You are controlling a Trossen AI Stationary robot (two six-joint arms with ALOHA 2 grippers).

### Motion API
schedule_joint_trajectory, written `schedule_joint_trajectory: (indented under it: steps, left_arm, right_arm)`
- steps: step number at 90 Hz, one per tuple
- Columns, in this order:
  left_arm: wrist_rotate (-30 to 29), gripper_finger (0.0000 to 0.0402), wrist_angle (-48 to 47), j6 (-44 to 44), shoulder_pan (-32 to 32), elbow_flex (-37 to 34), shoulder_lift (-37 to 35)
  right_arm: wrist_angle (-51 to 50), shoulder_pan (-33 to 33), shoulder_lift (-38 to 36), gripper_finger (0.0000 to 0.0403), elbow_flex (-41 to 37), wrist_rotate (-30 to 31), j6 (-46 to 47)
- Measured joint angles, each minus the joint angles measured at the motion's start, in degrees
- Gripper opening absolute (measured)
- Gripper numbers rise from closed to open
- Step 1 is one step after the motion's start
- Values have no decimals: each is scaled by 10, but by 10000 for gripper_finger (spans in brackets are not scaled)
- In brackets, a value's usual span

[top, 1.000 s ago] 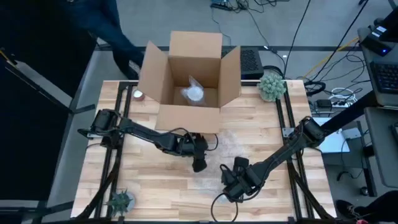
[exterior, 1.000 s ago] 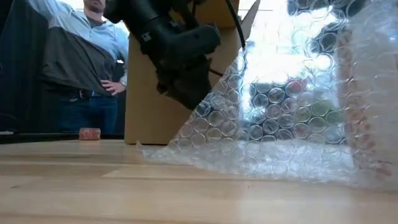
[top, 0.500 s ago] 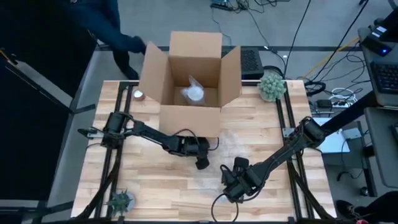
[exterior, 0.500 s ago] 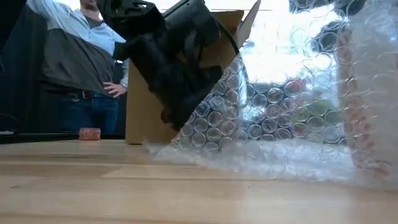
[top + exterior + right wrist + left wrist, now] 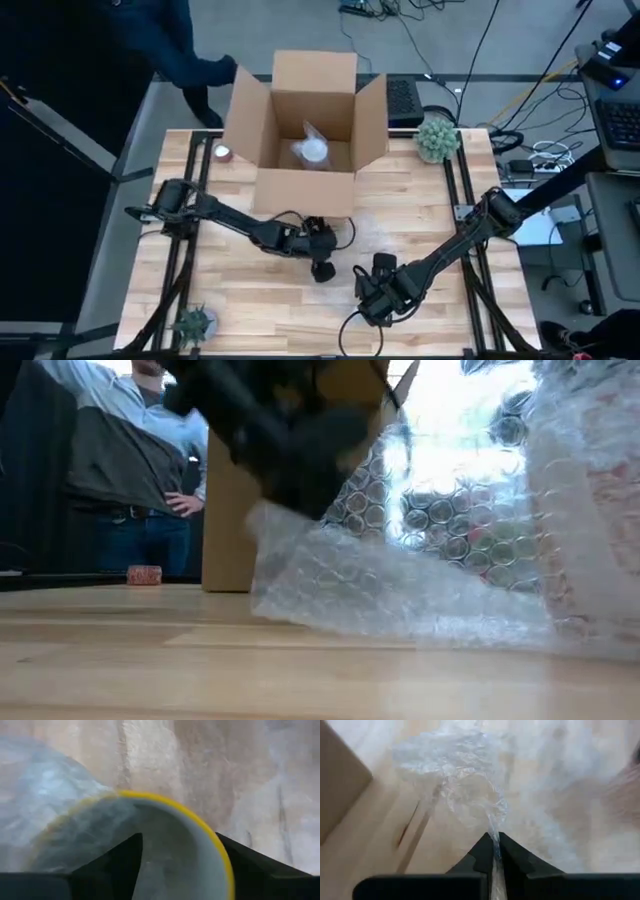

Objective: Wrap mug
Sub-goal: Wrap the orange cup with the transparent bubble wrap

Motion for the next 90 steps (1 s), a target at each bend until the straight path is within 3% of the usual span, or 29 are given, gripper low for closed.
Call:
schedule_joint_trajectory:
  steps: [40, 65, 90]
  left_arm:
    - [28, 8, 178, 27, -38, 1, -14]
    - [27, 8, 271, 114, -35, 1, -9]
    - [30, 8, 290, 124, -41, 1, -8]
  right_arm:
    - [15, -1, -16, 219, 0, -19, -3]
    - [15, -1, -21, 222, 0, -27, 5]
    - [14, -1, -35, 252, 0, -83, 11]
